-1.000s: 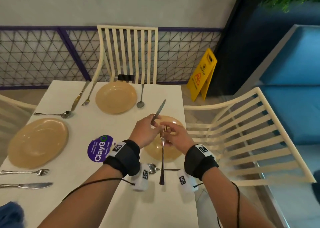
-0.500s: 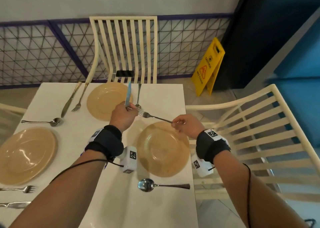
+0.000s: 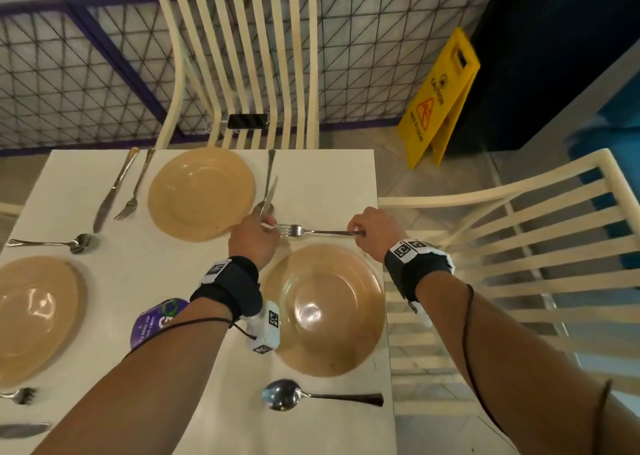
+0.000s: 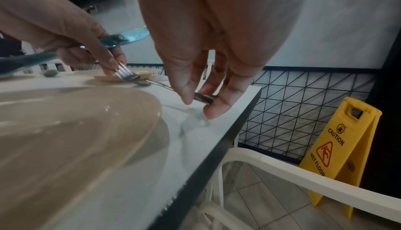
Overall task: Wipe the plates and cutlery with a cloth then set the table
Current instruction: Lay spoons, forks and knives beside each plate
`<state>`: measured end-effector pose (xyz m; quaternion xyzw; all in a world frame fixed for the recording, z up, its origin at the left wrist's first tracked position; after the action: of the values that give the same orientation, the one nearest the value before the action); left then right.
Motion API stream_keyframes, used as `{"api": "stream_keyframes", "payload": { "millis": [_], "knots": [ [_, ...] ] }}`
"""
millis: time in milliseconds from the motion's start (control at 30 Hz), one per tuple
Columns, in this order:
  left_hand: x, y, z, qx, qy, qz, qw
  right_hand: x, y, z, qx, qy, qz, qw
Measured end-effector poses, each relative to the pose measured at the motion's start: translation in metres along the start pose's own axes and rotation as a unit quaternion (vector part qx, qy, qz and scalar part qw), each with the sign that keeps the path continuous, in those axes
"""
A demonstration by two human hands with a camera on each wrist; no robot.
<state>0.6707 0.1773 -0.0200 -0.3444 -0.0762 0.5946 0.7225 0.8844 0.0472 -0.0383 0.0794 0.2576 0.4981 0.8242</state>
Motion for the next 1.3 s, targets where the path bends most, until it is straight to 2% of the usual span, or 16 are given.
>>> {"api": "stream_keyframes", "payload": {
  "millis": [367, 567, 833, 1033, 1133, 1233, 1300],
  "knots": [
    [0.011, 0.008, -0.016, 0.038, 0.015, 0.003, 0.999, 0.006, -0.005, -0.012, -0.046, 0.0, 0.032, 0.998],
    [0.011, 0.013, -0.019, 0.038, 0.04, 0.023, 0.998, 0.006, -0.006, -0.012, -0.048, -0.011, 0.031, 0.998],
    [0.006, 0.016, -0.016, 0.049, 0.063, 0.018, 0.997, 0.006, -0.007, -0.015, -0.05, -0.015, 0.024, 0.998],
    [-0.003, 0.005, 0.014, 0.032, 0.025, -0.007, 0.999, 0.001, -0.008, -0.007, -0.035, -0.034, 0.014, 0.999],
    [-0.01, -0.015, 0.04, -0.001, 0.019, -0.016, 1.0, -0.008, -0.002, 0.014, 0.017, -0.072, 0.011, 0.997],
    [-0.023, -0.048, 0.067, -0.051, -0.001, -0.048, 0.998, -0.021, 0.015, 0.039, 0.144, -0.099, 0.021, 0.984],
    [-0.032, -0.073, 0.078, -0.106, -0.006, -0.058, 0.993, -0.034, 0.034, 0.048, 0.248, -0.086, 0.036, 0.964]
  ]
}}
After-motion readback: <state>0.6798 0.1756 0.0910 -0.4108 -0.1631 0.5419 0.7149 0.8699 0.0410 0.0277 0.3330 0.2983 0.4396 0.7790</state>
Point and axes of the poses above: each hand's wrist, its own x-axis towards the middle knuckle, its own z-axis out of the back of the hand, y = z × x, the point moved 8 cm from there along x, towards the middle knuckle, and after that the axes turned 3 degrees about -y, right-handed, at the moved point
